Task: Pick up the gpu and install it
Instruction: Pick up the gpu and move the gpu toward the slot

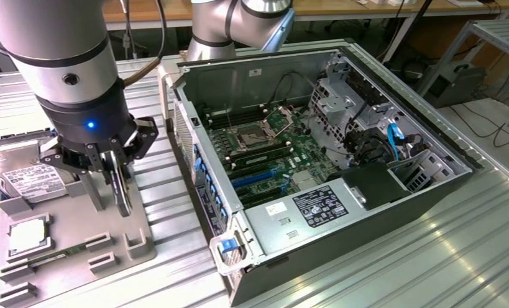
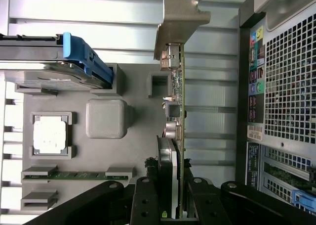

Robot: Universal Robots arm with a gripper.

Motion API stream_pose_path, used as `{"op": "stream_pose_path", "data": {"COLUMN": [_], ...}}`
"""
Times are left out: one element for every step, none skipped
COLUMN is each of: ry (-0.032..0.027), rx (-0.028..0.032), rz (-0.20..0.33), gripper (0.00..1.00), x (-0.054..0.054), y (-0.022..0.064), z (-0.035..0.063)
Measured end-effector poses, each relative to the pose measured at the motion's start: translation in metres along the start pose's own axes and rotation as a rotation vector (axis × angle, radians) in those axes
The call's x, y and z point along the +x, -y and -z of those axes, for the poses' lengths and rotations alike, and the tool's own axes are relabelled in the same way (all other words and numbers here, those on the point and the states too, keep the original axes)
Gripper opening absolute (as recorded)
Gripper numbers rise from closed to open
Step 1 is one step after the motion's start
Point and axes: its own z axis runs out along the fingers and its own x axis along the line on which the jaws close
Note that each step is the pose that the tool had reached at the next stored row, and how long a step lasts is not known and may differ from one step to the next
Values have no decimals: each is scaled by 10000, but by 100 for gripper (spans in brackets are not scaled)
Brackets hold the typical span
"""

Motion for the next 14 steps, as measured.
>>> {"op": "stream_pose_path", "data": {"ry": [0, 0, 0, 0, 1, 1, 0, -1, 0, 0, 0, 0, 1, 2], "rx": [0, 0, -1, 0, -1, -1, 0, 0, 0, 0, 0, 0, -1, -1], "rz": [0, 0, 0, 0, 0, 0, 0, 0, 0, 0, 0, 0, 0, 0], "gripper": [28, 28, 28, 28, 28, 28, 28, 28, 28, 28, 28, 28, 28, 28], "x": [0, 0, 0, 0, -1, -1, -1, -1, -1, -1, -1, -2, -2, -2], "y": [0, -1, -1, -2, -2, -3, -3, -4, -4, -4, -5, -5, -6, -6], "z": [5, 8, 15, 20, 27, 33, 38, 44, 51, 56, 62, 67, 72, 77]}}
